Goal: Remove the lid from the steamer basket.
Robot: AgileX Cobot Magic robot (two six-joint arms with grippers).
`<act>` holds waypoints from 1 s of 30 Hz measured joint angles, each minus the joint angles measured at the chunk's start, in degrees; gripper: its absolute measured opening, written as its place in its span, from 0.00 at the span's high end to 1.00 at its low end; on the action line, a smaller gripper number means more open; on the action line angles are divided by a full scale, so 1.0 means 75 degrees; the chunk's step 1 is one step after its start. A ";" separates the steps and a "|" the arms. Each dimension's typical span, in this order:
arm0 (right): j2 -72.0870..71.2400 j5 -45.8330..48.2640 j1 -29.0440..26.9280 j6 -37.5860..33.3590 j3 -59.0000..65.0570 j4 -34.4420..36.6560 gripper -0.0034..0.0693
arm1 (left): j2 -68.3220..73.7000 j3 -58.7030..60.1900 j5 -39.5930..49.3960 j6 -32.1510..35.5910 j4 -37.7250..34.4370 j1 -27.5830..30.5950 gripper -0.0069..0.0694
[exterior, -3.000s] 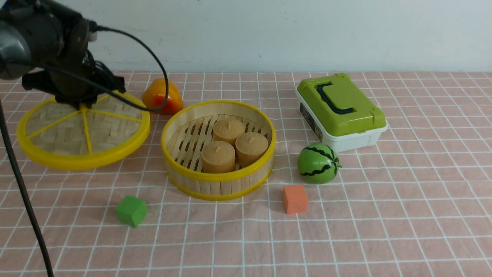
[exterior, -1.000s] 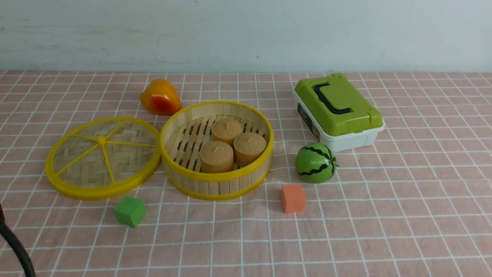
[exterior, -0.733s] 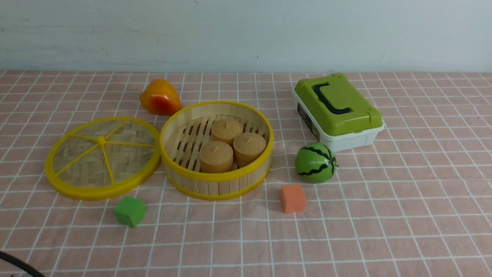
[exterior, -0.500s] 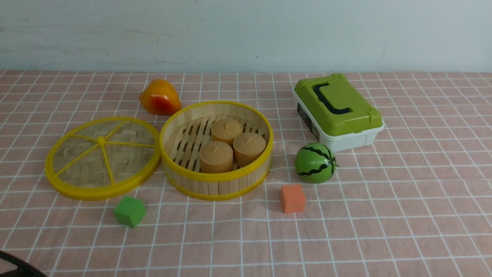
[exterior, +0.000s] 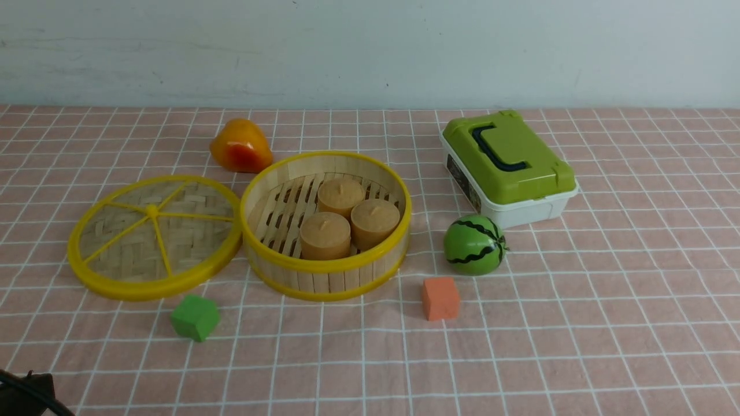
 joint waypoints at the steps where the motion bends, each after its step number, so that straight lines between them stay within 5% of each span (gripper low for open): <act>1: 0.0000 0.0000 0.0000 0.0000 0.0000 0.0000 0.62 | 0.0000 0.0000 0.0000 0.0000 0.0000 0.0000 0.93; 12: 0.0000 0.0000 0.0000 0.0000 0.0000 0.0000 0.62 | -0.0116 0.0000 -0.0128 0.0177 0.0029 0.0111 0.92; 18: 0.0000 0.0000 0.0000 0.0000 0.0000 0.0000 0.62 | -0.1419 0.0176 -0.0903 0.0216 0.0459 0.0852 0.91; 25: 0.0000 0.0000 0.0000 0.0000 0.0000 0.0000 0.62 | -0.2969 0.1403 -0.1037 0.0329 -0.0732 0.2133 0.92; 30: 0.0000 0.0000 0.0000 0.0000 0.0000 0.0000 0.62 | -0.3356 0.2458 -0.0908 0.0388 -0.1320 0.2308 0.93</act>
